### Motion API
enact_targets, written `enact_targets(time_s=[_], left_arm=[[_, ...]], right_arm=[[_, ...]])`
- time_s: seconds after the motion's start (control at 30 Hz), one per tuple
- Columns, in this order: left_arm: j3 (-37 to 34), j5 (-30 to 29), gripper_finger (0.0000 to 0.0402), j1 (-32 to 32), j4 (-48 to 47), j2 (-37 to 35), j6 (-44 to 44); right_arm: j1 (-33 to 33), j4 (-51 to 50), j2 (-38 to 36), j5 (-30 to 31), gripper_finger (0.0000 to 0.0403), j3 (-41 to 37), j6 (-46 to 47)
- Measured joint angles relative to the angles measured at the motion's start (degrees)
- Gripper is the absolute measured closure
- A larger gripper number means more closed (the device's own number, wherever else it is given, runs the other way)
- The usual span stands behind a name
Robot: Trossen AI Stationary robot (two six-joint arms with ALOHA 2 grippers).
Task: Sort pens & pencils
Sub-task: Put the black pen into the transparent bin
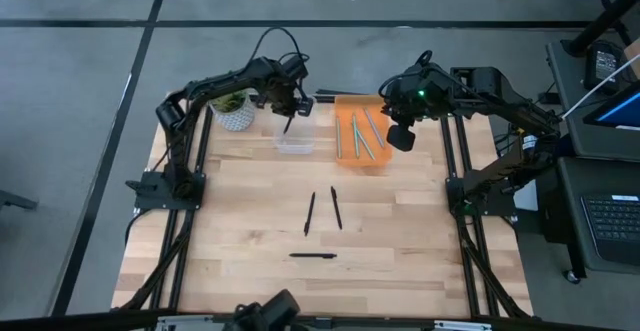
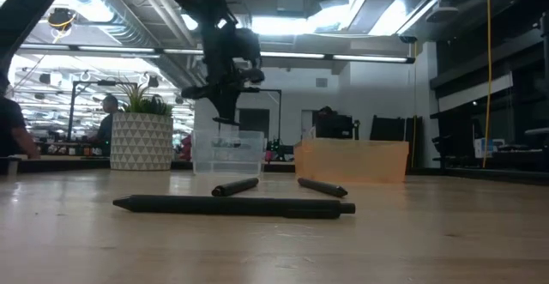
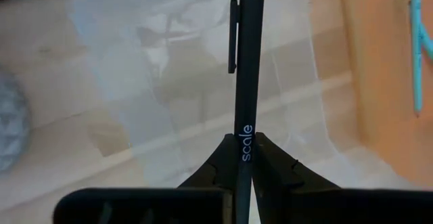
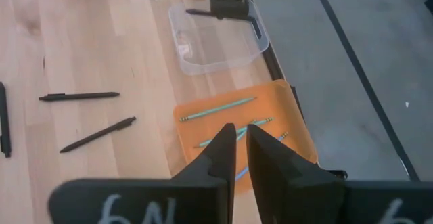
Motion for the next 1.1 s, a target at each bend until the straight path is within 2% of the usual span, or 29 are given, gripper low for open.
enact_targets(time_s=[0.2,0.93,1.1], left_arm=[[-0.04,0.72,0.0382,0.01,0.66,3.26,1.61],[-0.09,-0.04,0.0382,0.27,4.89,4.90,3.19],[-0.09,0.74,0.0363,0.27,5.76,4.90,3.51]], right_arm=[[0.01,0.02,0.00,-0.02,0.0364,0.00,1.24],[0.02,-0.03,-0.02,-0.09,0.0364,0.00,1.46],[0.00,-0.03,-0.02,-0.12,0.0364,0.00,1.50]])
